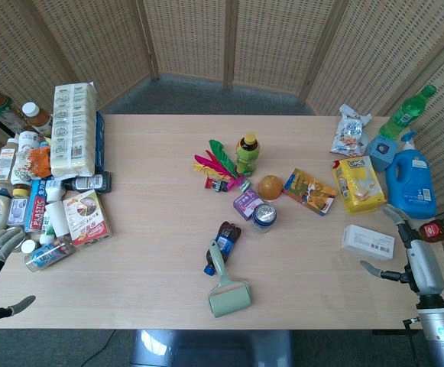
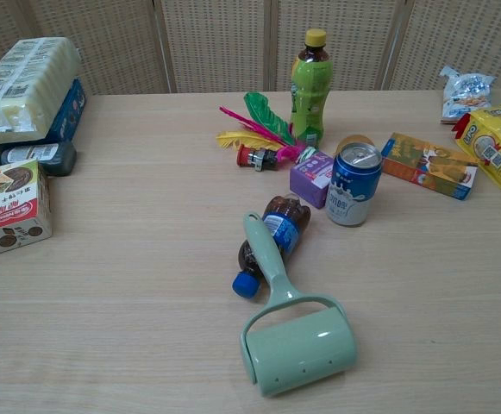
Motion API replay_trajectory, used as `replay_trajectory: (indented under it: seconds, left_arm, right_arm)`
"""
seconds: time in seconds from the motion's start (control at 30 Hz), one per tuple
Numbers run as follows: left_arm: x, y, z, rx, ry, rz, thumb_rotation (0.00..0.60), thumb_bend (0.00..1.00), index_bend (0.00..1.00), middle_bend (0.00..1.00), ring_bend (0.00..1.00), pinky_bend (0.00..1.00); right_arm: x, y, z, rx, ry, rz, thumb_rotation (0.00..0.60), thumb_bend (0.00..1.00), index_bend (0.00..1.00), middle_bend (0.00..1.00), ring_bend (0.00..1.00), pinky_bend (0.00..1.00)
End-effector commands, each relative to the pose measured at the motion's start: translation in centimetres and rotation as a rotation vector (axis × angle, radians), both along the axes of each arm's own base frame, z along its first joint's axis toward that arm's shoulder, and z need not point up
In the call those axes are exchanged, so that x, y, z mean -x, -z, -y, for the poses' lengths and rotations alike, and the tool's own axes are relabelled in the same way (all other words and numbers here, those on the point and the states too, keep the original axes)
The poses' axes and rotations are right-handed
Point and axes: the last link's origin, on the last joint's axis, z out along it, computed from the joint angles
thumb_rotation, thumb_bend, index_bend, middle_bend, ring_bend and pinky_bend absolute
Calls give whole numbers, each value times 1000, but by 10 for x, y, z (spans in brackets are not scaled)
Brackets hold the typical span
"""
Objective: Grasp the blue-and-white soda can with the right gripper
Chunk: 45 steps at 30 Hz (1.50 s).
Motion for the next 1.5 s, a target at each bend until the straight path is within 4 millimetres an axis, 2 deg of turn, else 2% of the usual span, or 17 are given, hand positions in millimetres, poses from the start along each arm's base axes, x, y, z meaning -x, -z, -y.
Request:
replay_trajectory:
  seconds: [0.03, 0.17, 0.3, 0.47, 0.67, 1.0, 1.23, 1.5]
  left_arm:
    - [0, 1, 0, 0, 1, -2, 600, 0, 0, 0, 0, 0]
    - [0, 1, -1, 4, 1, 0, 600, 0, 0, 0, 0, 0]
    - [1, 1, -2, 4, -5, -1, 600, 0, 0, 0, 0, 0]
    - [5, 2, -7, 7, -24, -3, 600, 0, 0, 0, 0, 0]
    - [5, 1, -10, -8, -26, -7, 600, 0, 0, 0, 0, 0]
    - [9, 2, -16, -11, -49, -15, 600, 0, 0, 0, 0, 0]
    - [13, -2, -19, -25, -68, -11, 600, 0, 0, 0, 0, 0]
    - [21, -3, -26, -33, -105, -22, 600, 0, 0, 0, 0, 0]
  right_arm:
    - [1, 1, 0, -6, 1, 0, 600, 55, 0, 0, 0, 86]
    - [1, 4, 1, -28, 3, 12, 600, 53, 0, 0, 0, 80]
    - [0, 10, 4, -60, 5, 36, 600, 16, 0, 0, 0, 0]
    - [-2, 24, 13, -122, -2, 63, 600, 0, 0, 0, 0, 0]
    - [-14, 50, 36, -219, -40, 84, 600, 0, 0, 0, 0, 0]
    - [-50, 104, 69, -278, -100, 84, 600, 0, 0, 0, 0, 0]
    - [-62, 145, 83, -339, -93, 73, 600, 0, 0, 0, 0, 0]
    - [-71, 171, 109, -351, -72, 85, 600, 0, 0, 0, 0, 0]
